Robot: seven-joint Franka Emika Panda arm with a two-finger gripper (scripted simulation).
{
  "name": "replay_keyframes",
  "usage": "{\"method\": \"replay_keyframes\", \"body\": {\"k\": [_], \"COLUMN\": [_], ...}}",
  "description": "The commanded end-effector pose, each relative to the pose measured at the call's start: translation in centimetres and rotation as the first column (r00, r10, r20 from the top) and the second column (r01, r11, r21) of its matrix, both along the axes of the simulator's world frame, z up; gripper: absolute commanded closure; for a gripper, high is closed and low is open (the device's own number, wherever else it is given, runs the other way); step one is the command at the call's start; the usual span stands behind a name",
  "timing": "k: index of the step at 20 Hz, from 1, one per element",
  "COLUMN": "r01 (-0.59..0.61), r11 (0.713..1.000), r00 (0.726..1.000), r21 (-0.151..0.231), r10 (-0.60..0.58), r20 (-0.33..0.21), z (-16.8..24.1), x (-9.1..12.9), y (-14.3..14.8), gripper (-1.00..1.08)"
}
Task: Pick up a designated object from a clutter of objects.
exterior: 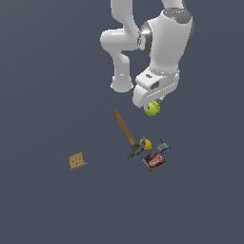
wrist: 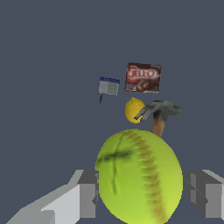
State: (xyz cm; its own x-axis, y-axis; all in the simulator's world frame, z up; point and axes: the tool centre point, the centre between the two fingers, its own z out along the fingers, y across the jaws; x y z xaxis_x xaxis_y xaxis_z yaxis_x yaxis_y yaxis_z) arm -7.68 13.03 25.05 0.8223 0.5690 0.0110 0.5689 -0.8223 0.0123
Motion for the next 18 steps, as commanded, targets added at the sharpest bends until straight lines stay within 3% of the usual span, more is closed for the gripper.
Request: {"method": "replay_keyframes", "body": {"k": [1, 10, 18], "r01": [0.001, 0.002, 0.003], "r11": [1.000, 1.000, 1.000], "r00": [1.000, 1.000, 1.000], "r21": [0.000, 0.002, 0.003], "r10": [-0.001, -0.002, -0.003], "r20": [-0.002, -0.011, -0.015], "z": [2.4, 9.2, 12.3], "x": [-0.7, -2.5, -3.0], "y": [1.7, 6.8, 9.1], "gripper": [1.08, 1.08, 1.08]}}
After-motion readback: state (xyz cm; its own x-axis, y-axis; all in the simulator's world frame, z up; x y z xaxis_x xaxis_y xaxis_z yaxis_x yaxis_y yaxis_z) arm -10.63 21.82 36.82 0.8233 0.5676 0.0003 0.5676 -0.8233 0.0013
